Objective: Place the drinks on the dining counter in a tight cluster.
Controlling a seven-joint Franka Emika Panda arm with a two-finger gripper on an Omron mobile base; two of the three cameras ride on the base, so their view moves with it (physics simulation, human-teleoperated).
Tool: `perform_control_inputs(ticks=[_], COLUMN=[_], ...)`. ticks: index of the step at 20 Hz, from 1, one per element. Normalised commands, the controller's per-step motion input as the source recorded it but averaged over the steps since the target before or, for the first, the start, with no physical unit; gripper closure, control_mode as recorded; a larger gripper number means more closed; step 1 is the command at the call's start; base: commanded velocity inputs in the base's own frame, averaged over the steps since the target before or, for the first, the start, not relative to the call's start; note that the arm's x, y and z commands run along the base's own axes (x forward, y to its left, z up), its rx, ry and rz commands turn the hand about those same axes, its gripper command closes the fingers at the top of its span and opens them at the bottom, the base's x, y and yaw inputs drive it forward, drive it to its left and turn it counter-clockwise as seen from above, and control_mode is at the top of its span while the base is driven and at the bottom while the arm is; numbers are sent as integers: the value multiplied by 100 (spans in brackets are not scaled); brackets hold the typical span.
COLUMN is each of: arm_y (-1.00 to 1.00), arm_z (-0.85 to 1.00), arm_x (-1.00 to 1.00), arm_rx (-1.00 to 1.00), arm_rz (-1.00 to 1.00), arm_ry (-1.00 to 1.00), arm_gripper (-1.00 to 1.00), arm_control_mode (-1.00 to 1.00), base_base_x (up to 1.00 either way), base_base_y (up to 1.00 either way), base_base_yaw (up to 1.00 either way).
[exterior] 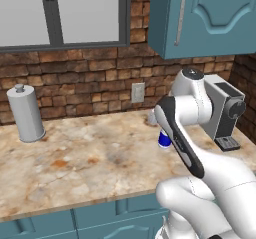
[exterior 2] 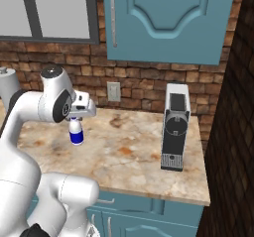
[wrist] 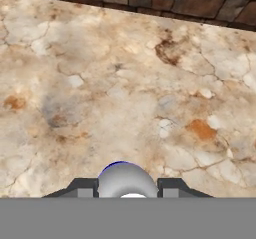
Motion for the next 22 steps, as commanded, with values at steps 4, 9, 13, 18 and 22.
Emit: perform_control_inputs(ticks=[4, 9, 13, 18, 22], arm_y=[0, 2, 0, 0, 0], arm_z=[0, 0, 0, 0, 0], arm_x=[0, -8, 0, 0, 0], arm_rx=[0, 0, 0, 0, 0], arm_rz=[0, 0, 0, 0, 0], arm_ry=[0, -1, 0, 0, 0], arm_gripper=[100, 100, 100, 100, 100], arm_control_mode=[-100, 100, 100, 100, 100], base_base_x=[0, -24, -98, -71, -10], base_base_y=[0, 7, 41, 38, 45], base_base_yaw=[0, 1, 23, 43, 58])
